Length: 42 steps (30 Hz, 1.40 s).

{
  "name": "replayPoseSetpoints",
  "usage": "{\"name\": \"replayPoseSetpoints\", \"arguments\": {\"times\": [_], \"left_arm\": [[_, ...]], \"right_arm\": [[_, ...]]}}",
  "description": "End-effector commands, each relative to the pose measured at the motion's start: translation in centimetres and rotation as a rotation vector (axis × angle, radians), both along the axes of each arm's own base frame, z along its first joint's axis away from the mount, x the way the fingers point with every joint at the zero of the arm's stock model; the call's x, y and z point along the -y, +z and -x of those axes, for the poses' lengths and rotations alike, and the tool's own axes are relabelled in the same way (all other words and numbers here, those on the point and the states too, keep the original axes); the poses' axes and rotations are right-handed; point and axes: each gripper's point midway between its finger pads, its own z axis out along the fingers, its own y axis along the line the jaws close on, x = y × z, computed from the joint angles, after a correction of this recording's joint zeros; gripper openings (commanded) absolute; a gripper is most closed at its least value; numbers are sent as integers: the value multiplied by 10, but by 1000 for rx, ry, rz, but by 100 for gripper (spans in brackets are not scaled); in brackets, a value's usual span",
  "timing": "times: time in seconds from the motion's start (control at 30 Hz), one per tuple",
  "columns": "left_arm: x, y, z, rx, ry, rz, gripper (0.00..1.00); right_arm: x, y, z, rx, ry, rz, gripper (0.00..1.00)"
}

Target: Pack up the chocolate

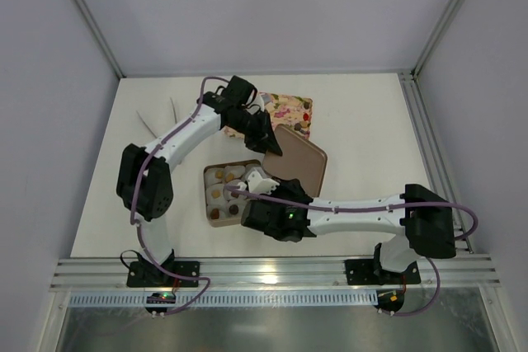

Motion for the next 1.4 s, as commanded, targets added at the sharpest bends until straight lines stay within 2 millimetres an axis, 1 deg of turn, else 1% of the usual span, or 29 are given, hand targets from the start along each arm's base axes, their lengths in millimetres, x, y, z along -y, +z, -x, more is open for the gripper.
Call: {"name": "replayPoseSetpoints", "arguments": {"times": [0.0,0.07,0.13,0.17,0.2,0.27,0.3,0.4,0.5,0.57,0.6,0.67,0.73,0.8,0.87,0.9,0.93,0.97,1.0,1.03,1.07,1.13,1.17,1.2,1.23,1.27,1.3,1.33,1.37], "left_arm": [[-2,30,10,35,-37,69,13],[-2,34,11,43,-39,75,17],[-3,36,9,58,-35,72,29],[-4,36,8,66,-34,66,35],[-6,34,5,80,-20,43,52],[-12,34,0,111,-6,17,65],[-15,34,-4,125,5,4,75],[-32,34,-29,210,89,-79,91],[-51,42,-59,285,178,-125,95],[-60,56,-79,337,230,-110,96],[-71,59,-93,340,278,-108,96],[-82,79,-111,383,321,-92,96],[-102,98,-129,421,381,-92,96],[-116,115,-138,467,422,-88,96],[-131,134,-137,519,459,-93,96],[-135,140,-135,538,469,-100,96],[-140,156,-127,586,476,-100,96],[-144,160,-122,600,483,-106,96],[-151,158,-118,611,502,-137,96],[-157,173,-106,657,512,-138,96],[-164,176,-99,673,525,-155,96],[-184,169,-89,688,574,-248,95],[-197,179,-72,717,605,-277,95],[-204,170,-66,707,618,-315,95],[-214,169,-60,721,649,-350,95],[-221,175,-46,741,666,-357,95],[-226,160,-38,717,663,-386,95],[-234,154,-33,715,679,-419,95],[-237,156,-21,725,688,-411,96]], "right_arm": [[-2,26,-8,113,-50,-27,4],[1,29,-9,132,-62,-11,4],[3,33,-10,154,-72,-4,4],[3,36,-10,157,-75,-2,4],[4,39,-10,164,-78,-1,4],[4,44,-10,169,-80,-2,4],[5,47,-9,167,-78,-7,4],[5,50,-7,140,-61,-29,4],[7,49,-3,96,-39,-55,4],[9,48,0,65,-25,-62,4],[8,46,3,35,-11,-72,4],[8,50,6,2,7,-106,4],[2,50,14,-73,48,-171,4],[-13,53,24,-166,111,-255,4],[-26,69,28,-229,165,-370,4],[-40,69,38,-321,222,-430,4],[-49,86,40,-349,258,-528,4],[-54,92,40,-389,279,-591,4],[-55,96,32,-430,274,-664,4],[-71,104,40,-526,357,-768,4],[-74,112,42,-574,374,-856,4],[-81,123,39,-676,437,-996,4],[-84,125,39,-708,455,-1040,4],[-88,129,39,-747,448,-1110,4],[-86,122,35,-790,433,-1159,4],[-97,136,38,-826,526,-1236,4],[-103,135,40,-902,502,-1316,4],[-107,137,31,-897,535,-1376,4],[-112,139,38,-955,565,-1414,4]]}}
